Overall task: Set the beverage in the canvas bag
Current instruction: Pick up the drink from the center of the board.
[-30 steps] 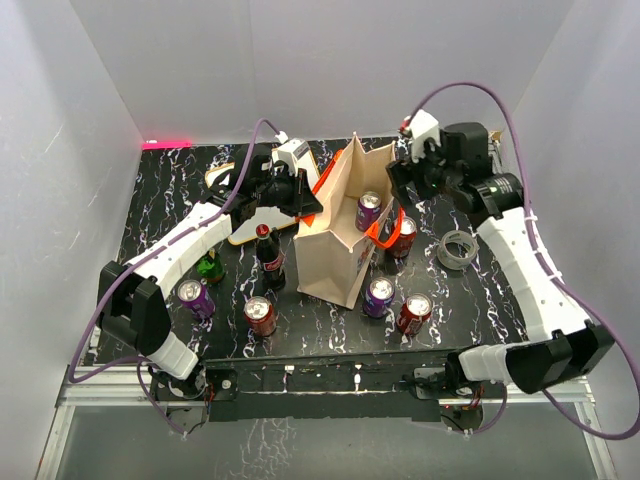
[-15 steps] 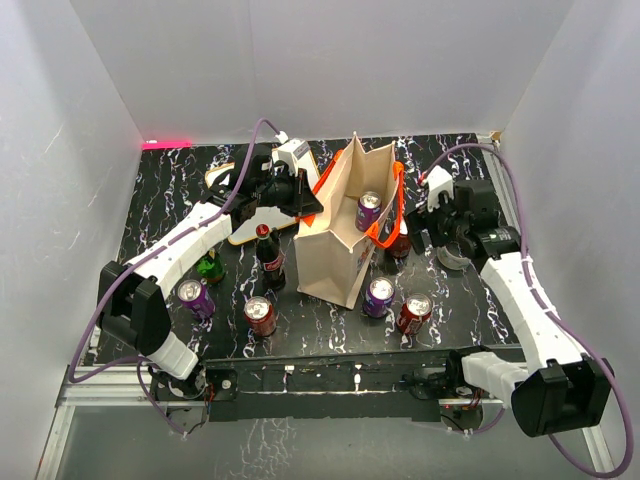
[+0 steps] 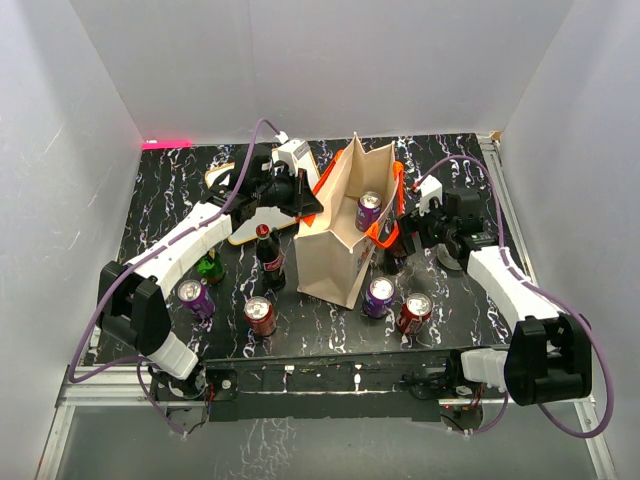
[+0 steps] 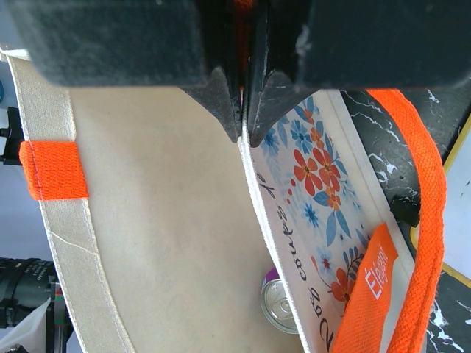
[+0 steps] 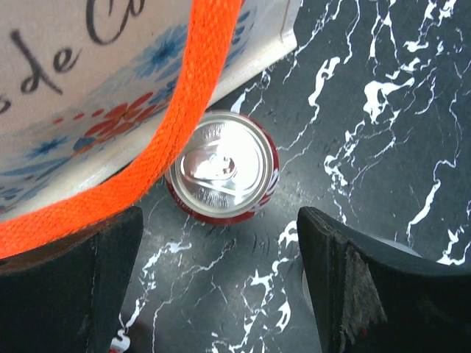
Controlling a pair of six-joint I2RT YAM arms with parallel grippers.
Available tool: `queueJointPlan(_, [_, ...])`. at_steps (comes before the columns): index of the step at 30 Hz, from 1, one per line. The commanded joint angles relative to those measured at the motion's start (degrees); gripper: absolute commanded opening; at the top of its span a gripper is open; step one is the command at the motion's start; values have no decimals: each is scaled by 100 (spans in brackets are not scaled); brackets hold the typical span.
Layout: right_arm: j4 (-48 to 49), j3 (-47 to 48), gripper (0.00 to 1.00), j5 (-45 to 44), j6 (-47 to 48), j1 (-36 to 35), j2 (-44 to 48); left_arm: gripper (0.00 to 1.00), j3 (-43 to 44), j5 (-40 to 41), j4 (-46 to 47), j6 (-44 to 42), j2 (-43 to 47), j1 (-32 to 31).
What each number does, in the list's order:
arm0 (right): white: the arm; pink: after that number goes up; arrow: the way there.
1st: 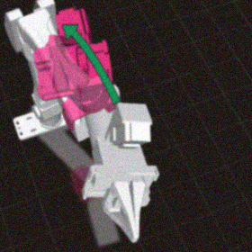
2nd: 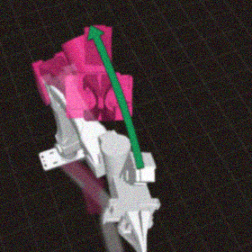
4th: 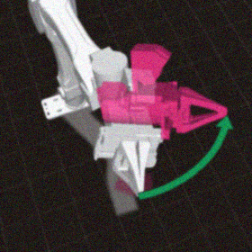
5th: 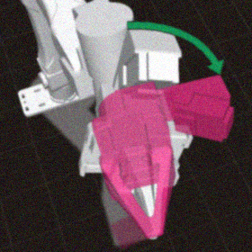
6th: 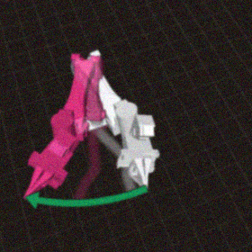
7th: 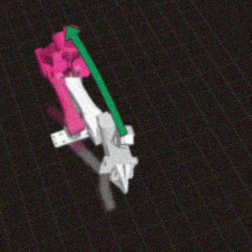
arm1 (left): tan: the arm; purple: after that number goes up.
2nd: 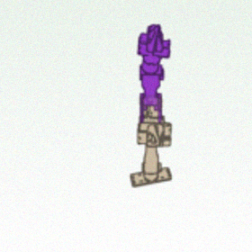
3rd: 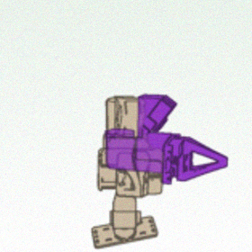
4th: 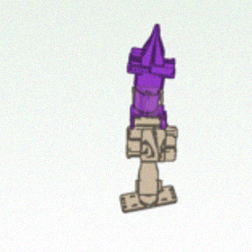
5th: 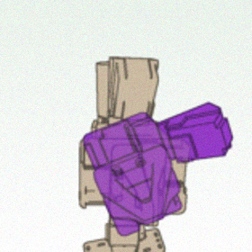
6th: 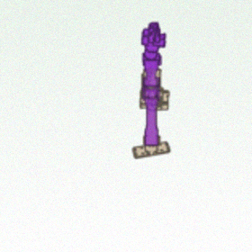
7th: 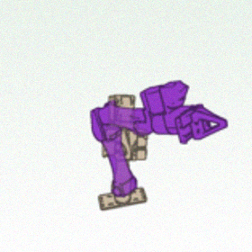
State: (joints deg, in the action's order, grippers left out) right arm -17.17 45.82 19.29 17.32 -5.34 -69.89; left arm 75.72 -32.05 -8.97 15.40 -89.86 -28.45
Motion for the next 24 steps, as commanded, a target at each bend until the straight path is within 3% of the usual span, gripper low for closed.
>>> queueJointPlan(1, [1006,-19,89,102,-115,31,-142,0,-38,-66,46,-72,165,26])
queueJointPlan(14, [1455,57,87,593,-175,28,-1005,0,-31,-112,80,-28,133,27])
queueJointPlan(24, [1392,115,73,505,-160,31,-1074,0,4,-163,88,-11,92,27])
